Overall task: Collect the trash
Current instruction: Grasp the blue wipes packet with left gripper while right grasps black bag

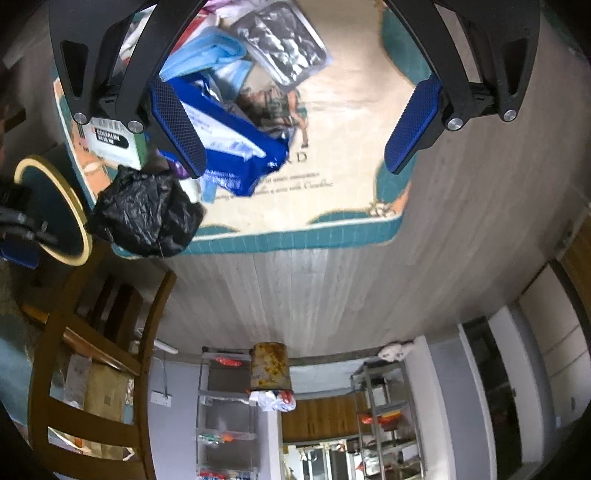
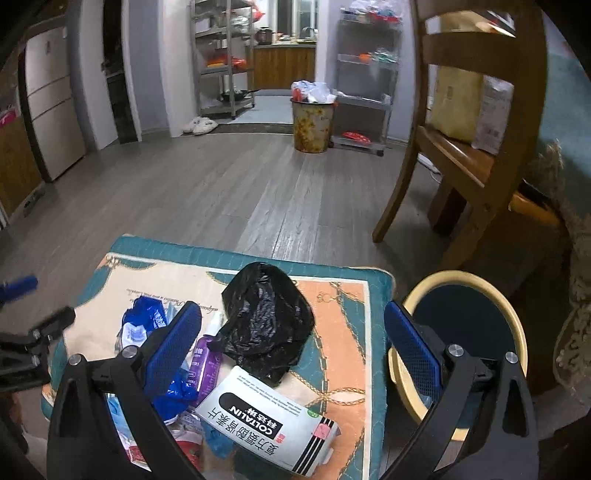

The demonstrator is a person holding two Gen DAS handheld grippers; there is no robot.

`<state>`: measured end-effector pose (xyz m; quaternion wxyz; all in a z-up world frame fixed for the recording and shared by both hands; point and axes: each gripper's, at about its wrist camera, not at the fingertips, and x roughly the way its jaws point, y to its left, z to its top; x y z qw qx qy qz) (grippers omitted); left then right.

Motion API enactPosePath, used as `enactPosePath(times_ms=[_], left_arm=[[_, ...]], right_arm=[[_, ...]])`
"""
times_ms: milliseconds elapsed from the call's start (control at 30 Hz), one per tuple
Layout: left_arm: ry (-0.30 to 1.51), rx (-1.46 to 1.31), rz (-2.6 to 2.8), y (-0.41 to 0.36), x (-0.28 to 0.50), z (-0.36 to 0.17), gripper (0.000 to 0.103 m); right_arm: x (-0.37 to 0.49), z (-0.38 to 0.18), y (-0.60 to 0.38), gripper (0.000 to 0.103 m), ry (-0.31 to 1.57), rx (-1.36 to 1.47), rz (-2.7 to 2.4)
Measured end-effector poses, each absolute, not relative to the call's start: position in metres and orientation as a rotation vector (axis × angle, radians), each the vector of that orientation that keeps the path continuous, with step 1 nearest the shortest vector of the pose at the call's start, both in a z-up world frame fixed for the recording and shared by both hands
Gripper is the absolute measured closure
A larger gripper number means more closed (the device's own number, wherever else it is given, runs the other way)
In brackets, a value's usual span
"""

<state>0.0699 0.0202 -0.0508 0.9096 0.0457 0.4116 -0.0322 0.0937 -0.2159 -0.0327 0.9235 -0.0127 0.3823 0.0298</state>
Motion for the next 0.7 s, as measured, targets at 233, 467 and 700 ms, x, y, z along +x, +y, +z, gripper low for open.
enactPosePath(times_ms=[233,467,700], left_arm=[[0.875,0.138,-0.089,0.010,0.066,-0.061,0.008],[0.925,0.122,-0.155,0.003,0.101,-0.084,0.019],[1.021,0.138,-0.213,-0.002,0.139,-0.130,0.044]], right_arm=[[0.100,-0.027,-0.236,0.006,0.806,0.003,0.036],[0.134,-0.044,-0.240,0.007,0.868,-0.049,0.172],[0.157,-0.084,-0.228,0.026,0.935,-0.053,0.250]])
